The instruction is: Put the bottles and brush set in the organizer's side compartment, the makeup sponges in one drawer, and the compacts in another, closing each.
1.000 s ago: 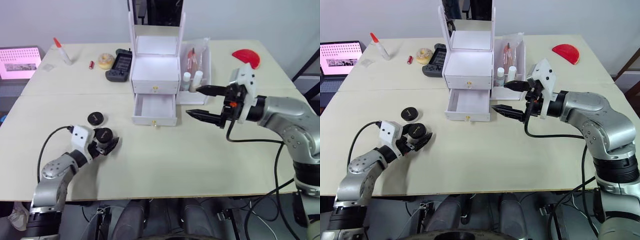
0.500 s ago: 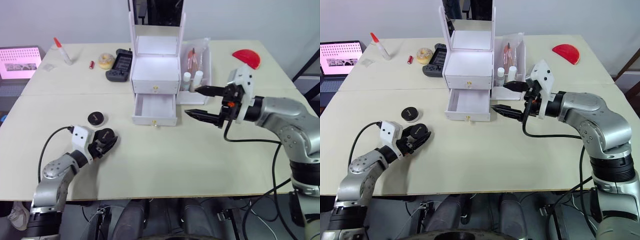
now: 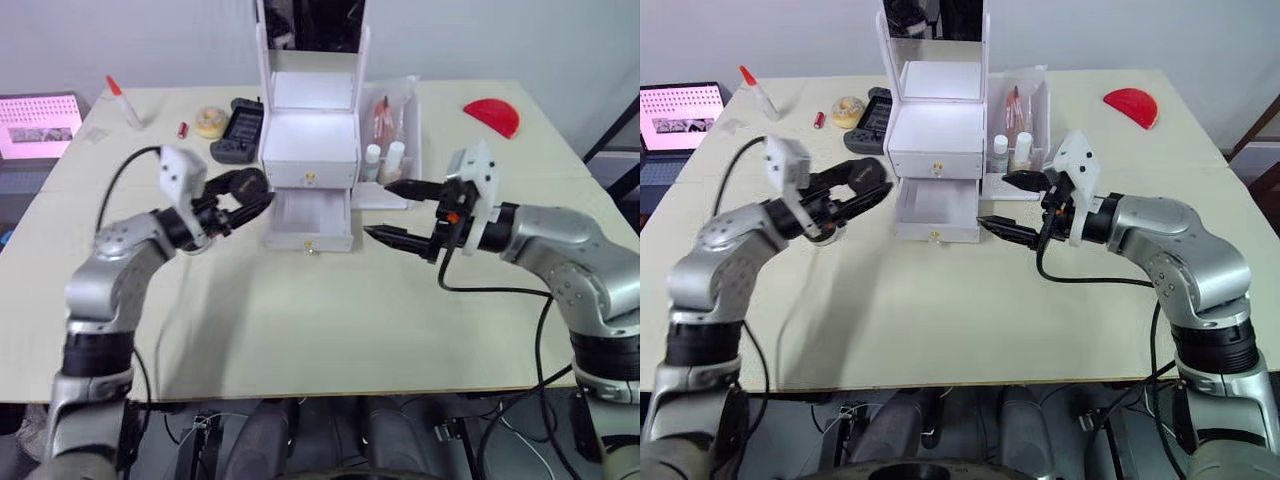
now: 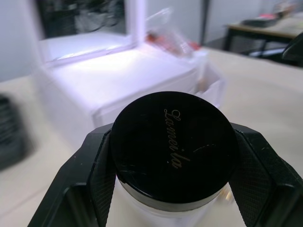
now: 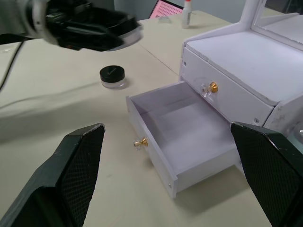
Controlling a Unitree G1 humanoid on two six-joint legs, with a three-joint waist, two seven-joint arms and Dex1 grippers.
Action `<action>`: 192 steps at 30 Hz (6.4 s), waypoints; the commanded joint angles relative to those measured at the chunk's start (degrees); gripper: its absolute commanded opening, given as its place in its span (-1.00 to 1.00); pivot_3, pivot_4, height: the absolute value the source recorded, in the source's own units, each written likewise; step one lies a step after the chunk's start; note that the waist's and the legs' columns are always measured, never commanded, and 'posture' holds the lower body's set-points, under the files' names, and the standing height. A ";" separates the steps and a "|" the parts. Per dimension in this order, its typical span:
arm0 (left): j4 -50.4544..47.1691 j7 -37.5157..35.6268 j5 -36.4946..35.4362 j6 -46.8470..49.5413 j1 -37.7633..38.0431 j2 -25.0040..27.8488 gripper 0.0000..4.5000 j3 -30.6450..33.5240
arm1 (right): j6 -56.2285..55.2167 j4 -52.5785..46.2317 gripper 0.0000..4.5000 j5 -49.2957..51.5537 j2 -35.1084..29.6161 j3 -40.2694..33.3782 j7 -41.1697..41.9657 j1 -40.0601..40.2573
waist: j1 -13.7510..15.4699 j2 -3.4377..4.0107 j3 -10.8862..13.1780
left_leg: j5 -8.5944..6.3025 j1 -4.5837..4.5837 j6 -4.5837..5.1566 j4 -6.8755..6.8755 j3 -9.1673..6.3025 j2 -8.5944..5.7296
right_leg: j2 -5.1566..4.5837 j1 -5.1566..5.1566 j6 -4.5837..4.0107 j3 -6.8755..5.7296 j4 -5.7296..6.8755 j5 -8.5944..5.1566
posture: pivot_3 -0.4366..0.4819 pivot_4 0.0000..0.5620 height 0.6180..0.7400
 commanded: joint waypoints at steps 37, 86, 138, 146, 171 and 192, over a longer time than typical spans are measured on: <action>21.46 -8.36 9.02 -8.53 -9.26 -5.33 0.99 -4.82 | 2.24 -7.99 1.00 2.74 0.41 -4.58 -7.37 3.23 | 0.21 -0.02 0.01 | 0.00 0.02 0.01 0.02 -0.09 0.01 | 0.02 0.00 0.02 -0.02 0.09 0.01 | -0.05 -0.47 0.97; 1.55 -2.02 -0.35 -1.12 33.03 17.74 0.99 31.04 | -9.94 4.79 1.00 4.05 -9.88 -38.32 6.83 33.25 | 0.25 0.08 -0.05 | -0.15 0.39 -0.21 -0.35 0.16 0.16 | -0.23 0.23 -0.24 0.22 -0.20 -0.17 | -0.05 -0.47 0.97; 7.39 12.86 6.75 -6.44 6.35 -1.23 0.19 8.94 | -3.20 2.99 1.00 1.30 -3.55 -2.84 5.75 -1.64 | 0.51 -0.18 -0.03 | -0.04 0.33 0.01 -0.10 0.17 0.03 | -0.08 0.16 -0.02 0.17 0.04 -0.01 | -0.05 -0.47 0.97; 3.76 -8.65 1.84 -1.24 -3.80 -0.55 0.19 -4.75 | -2.74 1.23 1.00 1.38 -3.72 -3.51 3.67 0.06 | 0.12 -0.17 -0.03 | -0.04 0.23 0.01 -0.03 0.15 0.01 | -0.07 0.16 -0.02 0.13 0.01 -0.01 | -0.05 -0.47 0.97; 38.55 -12.59 18.06 -19.72 -22.32 -12.53 0.19 -13.39 | 1.56 -7.58 1.00 5.45 -4.70 -10.33 -2.89 5.93 | 0.35 -0.23 0.00 | -0.03 0.18 0.05 0.01 0.11 0.03 | -0.02 0.13 0.04 0.09 0.04 0.01 | -0.05 -0.47 0.97; 19.87 -23.49 5.92 -2.53 -16.33 -4.74 0.77 -7.57 | 0.69 -6.46 1.00 4.48 -4.33 -9.73 -3.10 6.30 | -0.17 -0.22 0.00 | -0.03 0.19 0.05 -0.01 0.08 0.04 | 0.00 0.12 0.12 0.09 0.07 0.05 | -0.05 -0.47 0.97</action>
